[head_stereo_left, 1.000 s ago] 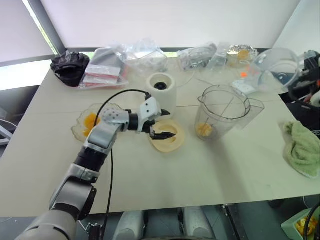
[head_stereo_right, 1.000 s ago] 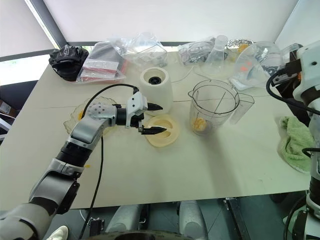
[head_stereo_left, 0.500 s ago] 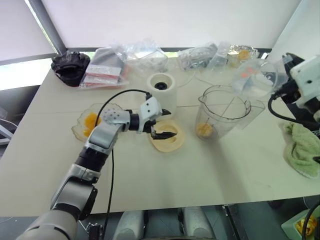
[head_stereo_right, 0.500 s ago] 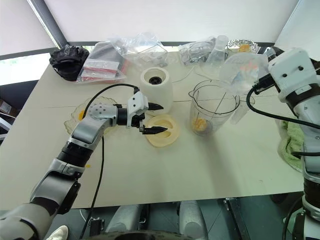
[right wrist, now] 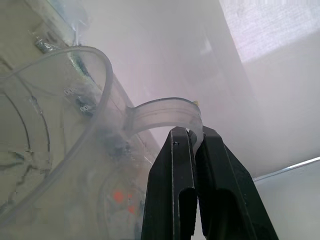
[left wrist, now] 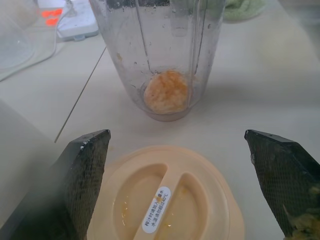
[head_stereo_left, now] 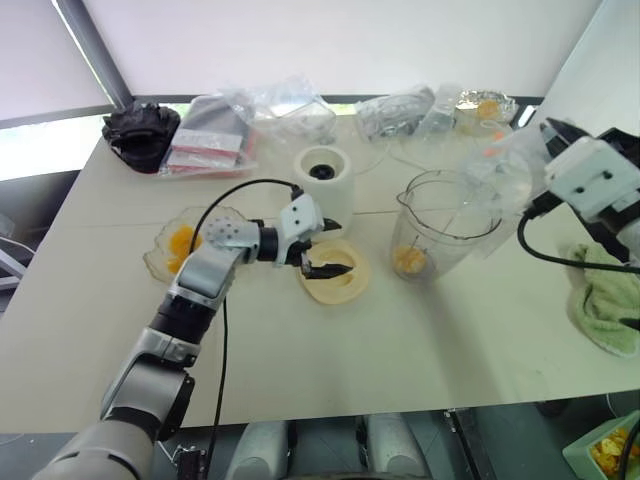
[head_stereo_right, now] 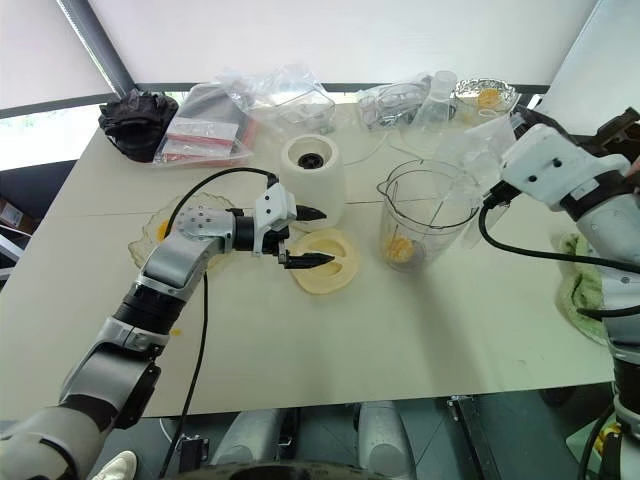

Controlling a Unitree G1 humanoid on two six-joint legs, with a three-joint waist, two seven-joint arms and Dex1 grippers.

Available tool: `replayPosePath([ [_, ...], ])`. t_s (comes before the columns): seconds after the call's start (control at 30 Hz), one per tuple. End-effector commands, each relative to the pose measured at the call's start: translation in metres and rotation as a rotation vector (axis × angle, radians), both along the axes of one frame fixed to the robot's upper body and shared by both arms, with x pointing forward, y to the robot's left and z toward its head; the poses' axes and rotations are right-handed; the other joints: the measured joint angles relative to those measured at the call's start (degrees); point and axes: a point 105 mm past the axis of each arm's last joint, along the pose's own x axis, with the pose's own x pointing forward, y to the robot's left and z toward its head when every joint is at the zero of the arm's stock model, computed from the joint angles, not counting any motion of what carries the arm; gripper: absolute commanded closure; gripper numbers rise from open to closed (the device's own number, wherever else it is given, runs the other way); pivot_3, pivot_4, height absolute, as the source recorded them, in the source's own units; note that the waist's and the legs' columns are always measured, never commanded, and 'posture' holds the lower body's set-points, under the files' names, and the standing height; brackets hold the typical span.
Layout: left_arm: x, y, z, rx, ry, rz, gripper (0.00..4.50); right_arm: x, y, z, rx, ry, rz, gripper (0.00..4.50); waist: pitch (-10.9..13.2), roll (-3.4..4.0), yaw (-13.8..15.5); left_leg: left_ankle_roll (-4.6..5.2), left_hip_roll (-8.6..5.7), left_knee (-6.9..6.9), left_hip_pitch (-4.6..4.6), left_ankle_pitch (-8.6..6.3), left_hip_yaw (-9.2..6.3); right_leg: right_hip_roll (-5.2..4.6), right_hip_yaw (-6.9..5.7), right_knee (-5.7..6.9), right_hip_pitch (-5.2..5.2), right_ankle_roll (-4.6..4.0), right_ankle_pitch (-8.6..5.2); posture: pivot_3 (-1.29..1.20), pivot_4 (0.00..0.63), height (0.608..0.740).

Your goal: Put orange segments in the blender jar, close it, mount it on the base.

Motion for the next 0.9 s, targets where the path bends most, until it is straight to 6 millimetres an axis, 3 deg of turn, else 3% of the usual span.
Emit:
replayPosePath([
  [0.03,-0.003,-0.002,0.011,-0.024,-0.041,-0.016,0.00,-0.006,0.001,0.013,-0.050,-0.053,0.001,4.46,0.0,0.00,0.0,0.00,0.00,0.00,0.00,0.00,0.00,0.00,0.00,0.00,0.00,0.00,0.00,0.00,0.150,0.740],
  [0.2,-0.003,-0.003,0.010,-0.024,-0.041,-0.018,0.00,-0.006,-0.003,0.014,0.002,-0.053,-0.007,4.46,0.0,0.00,0.0,0.00,0.00,0.00,0.00,0.00,-0.01,0.00,0.00,0.00,0.00,0.00,0.00,0.00,0.150,0.740],
  [0.43,-0.002,-0.003,0.010,-0.019,-0.043,-0.018,0.00,-0.001,-0.044,0.014,0.507,0.014,-0.135,4.46,0.0,-0.02,0.0,0.00,0.03,0.02,0.00,0.00,-0.03,-0.01,0.00,0.01,0.01,-0.02,0.00,0.00,0.150,0.740],
  [0.7,-0.002,-0.003,0.010,-0.014,-0.045,-0.019,0.00,-0.006,-0.084,0.022,0.925,-0.037,-0.249,4.46,0.0,0.00,0.1,0.00,0.04,0.01,0.00,0.00,-0.04,-0.03,0.00,0.01,0.00,-0.02,0.01,0.00,0.150,0.740],
  [0.83,-0.002,-0.003,0.010,-0.013,-0.044,-0.019,0.00,-0.013,-0.107,0.014,1.084,-0.073,-0.319,4.46,0.0,0.00,0.1,0.00,0.03,0.01,0.00,0.00,-0.04,-0.04,0.00,0.01,0.00,-0.02,0.01,0.00,0.150,0.740],
  [0.9,-0.002,-0.003,0.010,-0.013,-0.045,-0.019,0.00,-0.020,-0.131,-0.010,1.235,-0.090,-0.399,4.46,0.0,-0.01,0.1,0.00,0.02,0.01,-0.01,0.00,-0.03,-0.06,0.00,0.01,0.00,-0.01,0.01,0.00,0.150,0.740],
])
